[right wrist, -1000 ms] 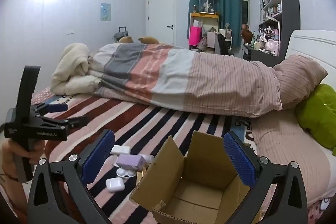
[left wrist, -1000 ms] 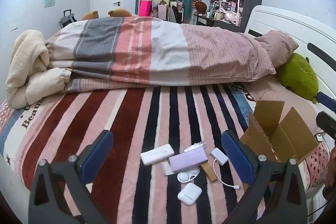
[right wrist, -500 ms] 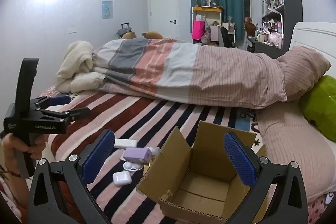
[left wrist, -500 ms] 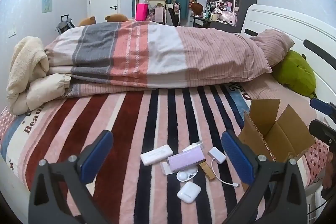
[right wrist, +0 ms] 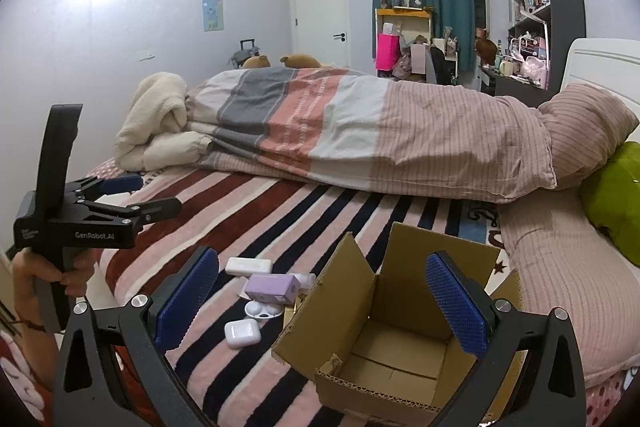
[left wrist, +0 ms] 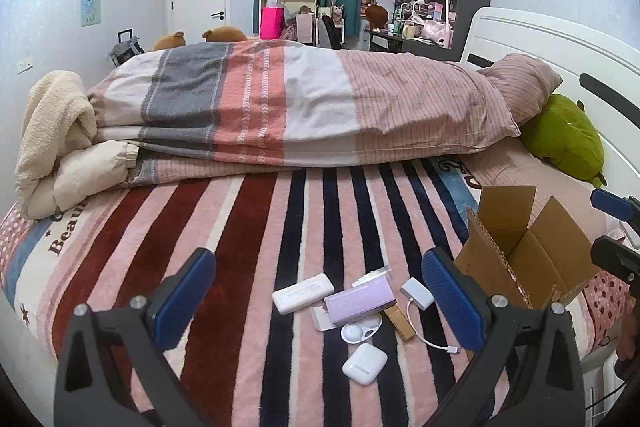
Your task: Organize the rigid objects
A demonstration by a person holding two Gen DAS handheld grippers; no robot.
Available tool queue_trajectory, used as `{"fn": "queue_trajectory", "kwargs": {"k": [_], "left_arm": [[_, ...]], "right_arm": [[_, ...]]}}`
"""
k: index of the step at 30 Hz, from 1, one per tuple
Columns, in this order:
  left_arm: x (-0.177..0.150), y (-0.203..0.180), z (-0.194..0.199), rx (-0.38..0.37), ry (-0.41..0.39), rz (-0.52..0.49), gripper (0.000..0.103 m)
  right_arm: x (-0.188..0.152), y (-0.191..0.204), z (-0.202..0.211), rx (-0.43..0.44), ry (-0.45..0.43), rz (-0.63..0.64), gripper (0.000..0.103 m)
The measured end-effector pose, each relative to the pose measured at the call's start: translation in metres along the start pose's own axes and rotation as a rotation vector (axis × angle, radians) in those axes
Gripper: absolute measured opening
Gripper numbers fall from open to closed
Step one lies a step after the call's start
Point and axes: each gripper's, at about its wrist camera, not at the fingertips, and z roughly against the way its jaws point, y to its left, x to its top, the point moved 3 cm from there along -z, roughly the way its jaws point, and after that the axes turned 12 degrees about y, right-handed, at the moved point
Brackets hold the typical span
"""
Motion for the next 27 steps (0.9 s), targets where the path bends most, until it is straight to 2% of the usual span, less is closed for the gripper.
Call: {"fn": "queue_trajectory", "kwargs": {"k": [27], "left_arm": [[-0.0031,0.0012,0.0032,0.004,-0.002,0.003,0.102]], "right_arm": [[-0.0022,0.0074,-0.0004,0.004,0.001,0.003,0.103]]}}
